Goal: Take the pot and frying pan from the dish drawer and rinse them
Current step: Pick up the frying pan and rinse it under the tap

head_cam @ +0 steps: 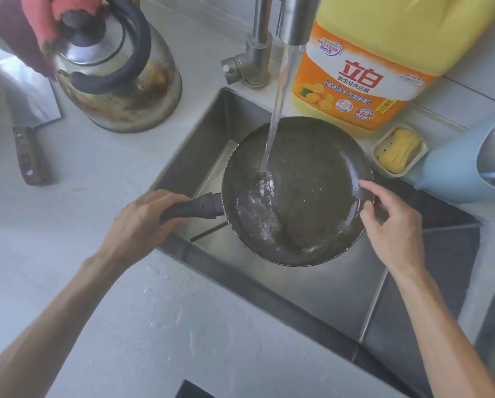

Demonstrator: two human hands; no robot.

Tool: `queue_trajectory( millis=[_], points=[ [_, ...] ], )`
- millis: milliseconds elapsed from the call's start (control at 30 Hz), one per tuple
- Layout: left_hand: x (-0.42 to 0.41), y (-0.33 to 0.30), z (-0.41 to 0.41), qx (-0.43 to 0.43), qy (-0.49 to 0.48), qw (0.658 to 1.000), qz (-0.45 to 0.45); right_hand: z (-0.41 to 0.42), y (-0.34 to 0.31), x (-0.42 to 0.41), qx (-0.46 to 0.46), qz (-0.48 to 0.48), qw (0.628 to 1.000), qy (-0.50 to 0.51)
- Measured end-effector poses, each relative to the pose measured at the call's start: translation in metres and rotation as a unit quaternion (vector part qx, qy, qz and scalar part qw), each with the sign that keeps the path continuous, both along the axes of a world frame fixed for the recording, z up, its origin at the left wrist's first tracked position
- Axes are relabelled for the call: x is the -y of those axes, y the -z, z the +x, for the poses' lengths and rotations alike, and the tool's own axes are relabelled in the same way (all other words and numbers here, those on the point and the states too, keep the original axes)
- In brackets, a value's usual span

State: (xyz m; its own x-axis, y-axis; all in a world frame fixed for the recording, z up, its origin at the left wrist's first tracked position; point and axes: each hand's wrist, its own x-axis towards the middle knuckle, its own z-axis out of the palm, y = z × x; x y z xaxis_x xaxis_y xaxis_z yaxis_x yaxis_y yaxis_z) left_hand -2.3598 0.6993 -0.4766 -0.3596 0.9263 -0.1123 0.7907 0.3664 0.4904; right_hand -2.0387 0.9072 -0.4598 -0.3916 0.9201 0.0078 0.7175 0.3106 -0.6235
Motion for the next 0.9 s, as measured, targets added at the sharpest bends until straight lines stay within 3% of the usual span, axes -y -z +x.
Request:
queue_trajectory(
  millis=[233, 400, 667, 900],
  points=[
    [0.004, -0.028, -0.014, -0.082, 0.051, 0.993, 0.075, -0.004, 0.021, 0.016, -0.020, -0.100, 0.994, 0.041],
    [0.002, -0.044, -0.018, -0.135, 0.080, 0.985, 0.065, -0.006, 0.031, 0.025, -0.030, -0.158, 0.985, 0.057],
    [0.003, -0.028, -0.010, -0.043, 0.081, 0.995, 0.046, 0.001, 0.012, 0.012, 0.040, -0.161, 0.985, 0.042],
    [0.001, -0.007, 0.000, -0.015, 0.036, 0.999, -0.005, 0.002, -0.001, 0.001, 0.041, -0.080, 0.996, 0.024]
  ],
)
